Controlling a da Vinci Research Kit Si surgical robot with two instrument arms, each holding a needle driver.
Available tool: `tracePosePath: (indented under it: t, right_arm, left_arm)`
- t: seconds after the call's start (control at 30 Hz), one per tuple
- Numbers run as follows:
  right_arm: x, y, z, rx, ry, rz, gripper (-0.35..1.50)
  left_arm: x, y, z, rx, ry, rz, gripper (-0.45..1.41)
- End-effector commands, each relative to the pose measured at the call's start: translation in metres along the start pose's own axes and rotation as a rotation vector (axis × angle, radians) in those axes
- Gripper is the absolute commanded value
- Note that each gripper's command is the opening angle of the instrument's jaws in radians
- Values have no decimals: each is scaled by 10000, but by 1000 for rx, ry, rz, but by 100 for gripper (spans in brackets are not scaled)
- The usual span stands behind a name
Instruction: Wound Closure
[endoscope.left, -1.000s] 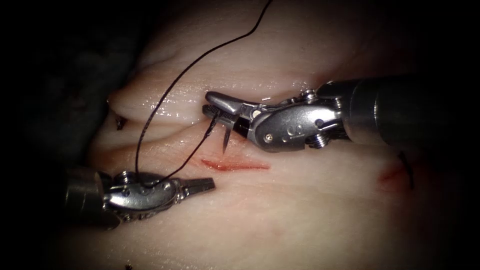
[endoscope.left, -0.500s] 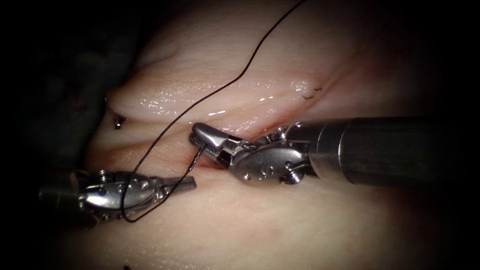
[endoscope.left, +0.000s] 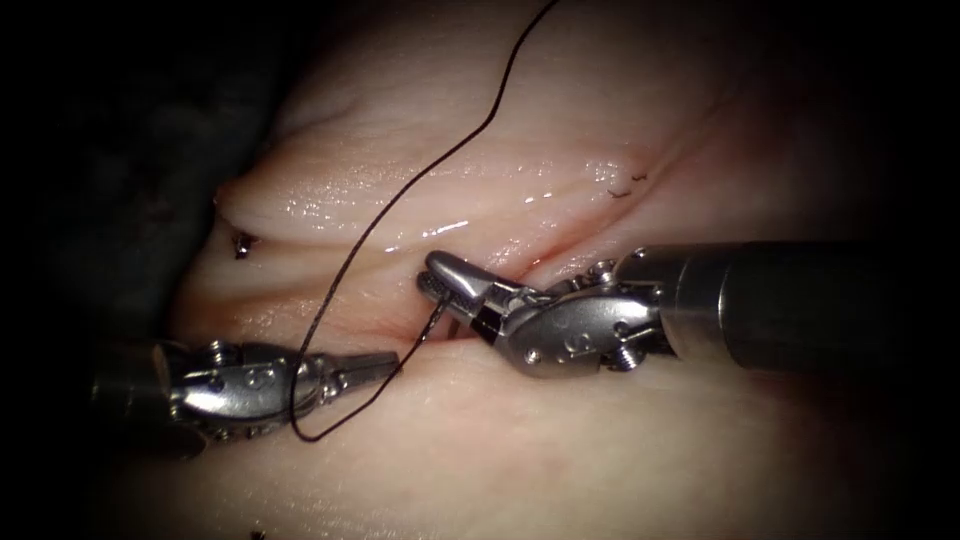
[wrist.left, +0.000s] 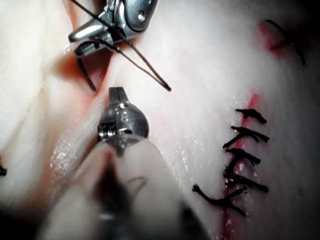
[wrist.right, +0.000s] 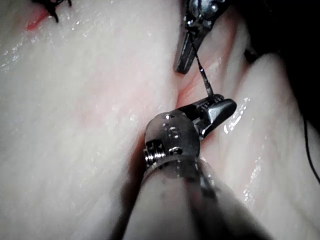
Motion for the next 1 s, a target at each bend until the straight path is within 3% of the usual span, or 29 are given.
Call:
tracePosePath:
  t: [0.03, 0.4, 0.73, 1.0]
  right_arm:
    - [-5, 0, 5, -15, 0, 47, -35]
    - [-18, 3, 8, -31, -23, 64, -35]
    - [-8, -51, 25, 35, -10, 12, -35]
    - [4, -63, 22, 60, -9, -16, -35]
  left_arm:
    - [-3, 5, 11, -1, -1, -4, -20]
    - [-4, -2, 29, 3, 5, -1, -20]
    - [-27, -8, 36, -5, -15, 15, -18]
    - [-29, -10, 16, -13, -21, 17, -18]
